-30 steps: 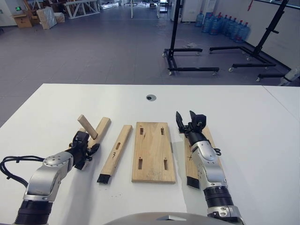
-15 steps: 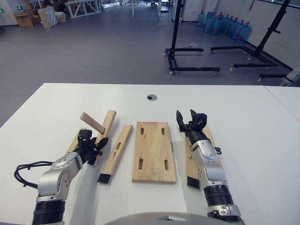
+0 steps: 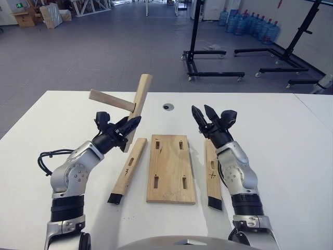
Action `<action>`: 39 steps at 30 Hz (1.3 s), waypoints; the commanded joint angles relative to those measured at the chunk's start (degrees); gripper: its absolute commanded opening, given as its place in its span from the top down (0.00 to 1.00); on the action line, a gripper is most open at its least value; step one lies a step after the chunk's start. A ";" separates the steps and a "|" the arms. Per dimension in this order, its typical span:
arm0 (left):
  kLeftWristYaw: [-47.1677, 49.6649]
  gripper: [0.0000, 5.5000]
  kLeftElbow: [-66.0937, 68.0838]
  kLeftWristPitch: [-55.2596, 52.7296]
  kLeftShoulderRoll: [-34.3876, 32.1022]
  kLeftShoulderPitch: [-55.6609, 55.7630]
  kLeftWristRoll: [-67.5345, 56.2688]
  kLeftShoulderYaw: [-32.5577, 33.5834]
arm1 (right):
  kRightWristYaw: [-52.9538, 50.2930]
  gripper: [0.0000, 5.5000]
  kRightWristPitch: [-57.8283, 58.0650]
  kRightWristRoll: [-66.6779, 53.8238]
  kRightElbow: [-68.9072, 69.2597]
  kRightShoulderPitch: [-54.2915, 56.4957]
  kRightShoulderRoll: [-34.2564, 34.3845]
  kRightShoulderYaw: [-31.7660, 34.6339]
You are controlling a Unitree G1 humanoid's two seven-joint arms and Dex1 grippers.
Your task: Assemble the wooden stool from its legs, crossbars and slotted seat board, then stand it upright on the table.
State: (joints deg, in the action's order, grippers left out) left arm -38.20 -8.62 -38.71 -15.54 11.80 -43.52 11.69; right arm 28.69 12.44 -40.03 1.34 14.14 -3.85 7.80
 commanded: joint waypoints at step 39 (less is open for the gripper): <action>-18.99 0.63 -0.63 -1.37 0.79 0.19 -5.93 -13.23 | 23.11 0.62 23.76 -20.16 2.93 7.37 -4.64 -1.19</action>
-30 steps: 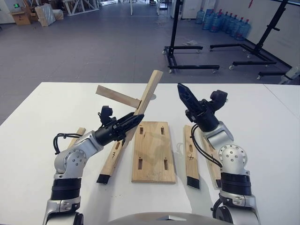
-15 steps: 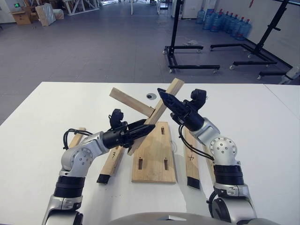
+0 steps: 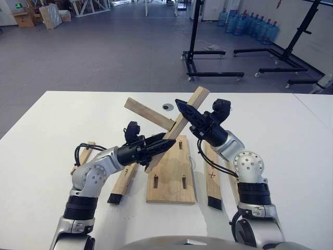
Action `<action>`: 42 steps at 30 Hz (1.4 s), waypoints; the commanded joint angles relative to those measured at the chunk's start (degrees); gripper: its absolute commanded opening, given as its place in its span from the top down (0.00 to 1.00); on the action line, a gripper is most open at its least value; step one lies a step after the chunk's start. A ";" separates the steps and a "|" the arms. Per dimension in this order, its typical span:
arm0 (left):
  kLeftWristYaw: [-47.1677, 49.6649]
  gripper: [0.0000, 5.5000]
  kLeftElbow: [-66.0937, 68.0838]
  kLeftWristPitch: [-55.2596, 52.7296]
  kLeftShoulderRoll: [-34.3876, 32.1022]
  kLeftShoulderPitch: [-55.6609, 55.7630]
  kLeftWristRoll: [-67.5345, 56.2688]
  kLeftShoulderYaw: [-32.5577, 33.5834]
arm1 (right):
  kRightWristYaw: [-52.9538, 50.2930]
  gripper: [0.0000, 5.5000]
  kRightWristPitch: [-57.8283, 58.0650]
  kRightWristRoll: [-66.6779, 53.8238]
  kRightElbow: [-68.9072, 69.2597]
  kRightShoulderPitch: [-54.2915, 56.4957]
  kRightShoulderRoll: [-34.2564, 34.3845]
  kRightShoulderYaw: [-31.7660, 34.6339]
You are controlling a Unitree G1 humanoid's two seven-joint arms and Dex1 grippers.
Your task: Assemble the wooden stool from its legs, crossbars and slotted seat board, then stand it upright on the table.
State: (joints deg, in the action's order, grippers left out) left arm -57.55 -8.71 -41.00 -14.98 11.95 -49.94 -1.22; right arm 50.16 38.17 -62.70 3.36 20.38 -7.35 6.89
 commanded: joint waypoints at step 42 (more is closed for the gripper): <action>1.78 0.17 6.51 7.15 -2.30 -5.04 9.21 -0.90 | 35.58 0.63 -45.65 35.43 -36.53 15.63 -9.35 -7.04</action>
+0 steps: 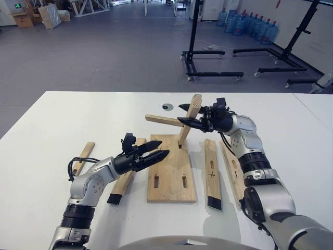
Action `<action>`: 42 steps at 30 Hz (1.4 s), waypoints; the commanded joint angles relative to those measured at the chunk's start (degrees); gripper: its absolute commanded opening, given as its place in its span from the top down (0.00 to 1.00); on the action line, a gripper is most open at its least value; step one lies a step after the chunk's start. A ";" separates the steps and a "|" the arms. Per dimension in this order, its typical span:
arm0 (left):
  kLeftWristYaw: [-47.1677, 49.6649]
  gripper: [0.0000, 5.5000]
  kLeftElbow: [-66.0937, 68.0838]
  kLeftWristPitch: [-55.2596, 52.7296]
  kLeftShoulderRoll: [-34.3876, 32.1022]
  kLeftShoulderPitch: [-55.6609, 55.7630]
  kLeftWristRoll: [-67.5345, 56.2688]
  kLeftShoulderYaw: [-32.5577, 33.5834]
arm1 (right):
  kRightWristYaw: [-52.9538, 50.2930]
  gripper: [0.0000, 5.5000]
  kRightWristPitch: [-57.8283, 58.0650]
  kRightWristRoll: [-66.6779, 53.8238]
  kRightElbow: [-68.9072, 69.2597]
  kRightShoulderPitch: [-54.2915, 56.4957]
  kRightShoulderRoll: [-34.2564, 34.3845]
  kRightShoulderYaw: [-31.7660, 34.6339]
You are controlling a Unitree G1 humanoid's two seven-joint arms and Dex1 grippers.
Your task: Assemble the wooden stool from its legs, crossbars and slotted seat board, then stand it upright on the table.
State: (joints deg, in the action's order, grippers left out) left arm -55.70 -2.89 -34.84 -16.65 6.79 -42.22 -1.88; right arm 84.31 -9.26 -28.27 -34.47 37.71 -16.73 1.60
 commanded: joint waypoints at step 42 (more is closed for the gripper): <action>2.98 0.17 1.28 4.28 1.91 -2.84 4.86 -0.07 | -20.61 0.22 20.76 -3.58 25.10 -14.50 -7.14 10.60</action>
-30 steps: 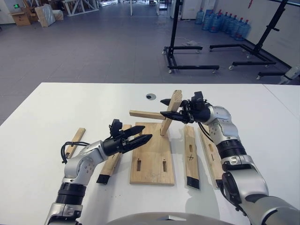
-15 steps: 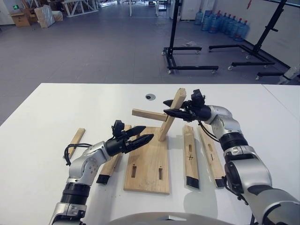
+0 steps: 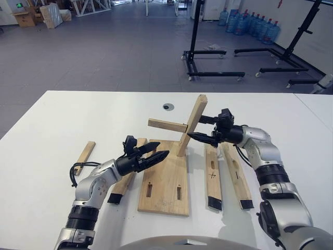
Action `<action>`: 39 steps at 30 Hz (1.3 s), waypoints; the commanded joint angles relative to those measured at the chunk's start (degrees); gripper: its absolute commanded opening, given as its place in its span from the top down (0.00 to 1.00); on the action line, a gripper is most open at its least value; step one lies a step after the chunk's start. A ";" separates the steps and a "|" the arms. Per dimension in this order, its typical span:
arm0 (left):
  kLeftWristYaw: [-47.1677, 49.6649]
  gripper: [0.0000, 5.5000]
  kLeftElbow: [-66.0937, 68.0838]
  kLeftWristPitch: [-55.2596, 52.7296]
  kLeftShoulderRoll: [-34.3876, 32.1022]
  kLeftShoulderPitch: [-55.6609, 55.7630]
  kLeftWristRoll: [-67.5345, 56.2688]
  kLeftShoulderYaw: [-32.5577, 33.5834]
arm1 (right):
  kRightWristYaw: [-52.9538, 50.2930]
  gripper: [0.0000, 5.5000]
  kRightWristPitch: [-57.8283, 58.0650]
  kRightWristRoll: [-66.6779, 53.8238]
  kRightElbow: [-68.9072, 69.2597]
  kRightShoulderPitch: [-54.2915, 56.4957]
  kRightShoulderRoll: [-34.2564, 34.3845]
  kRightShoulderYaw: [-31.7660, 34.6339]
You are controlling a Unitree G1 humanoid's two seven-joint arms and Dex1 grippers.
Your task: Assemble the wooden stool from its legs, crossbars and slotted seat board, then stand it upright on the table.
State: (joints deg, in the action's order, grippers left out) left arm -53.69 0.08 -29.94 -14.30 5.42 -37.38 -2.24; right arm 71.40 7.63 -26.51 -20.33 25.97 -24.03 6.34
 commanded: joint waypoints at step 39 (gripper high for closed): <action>19.12 0.17 -20.17 0.49 1.60 -16.28 0.16 1.43 | -69.04 0.39 65.89 12.34 54.48 -42.62 12.27 3.85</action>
State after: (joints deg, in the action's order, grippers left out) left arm -34.89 -20.00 -29.47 -12.26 -11.90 -37.59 -0.45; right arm 2.65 68.72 -14.48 38.20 -14.87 -11.94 10.12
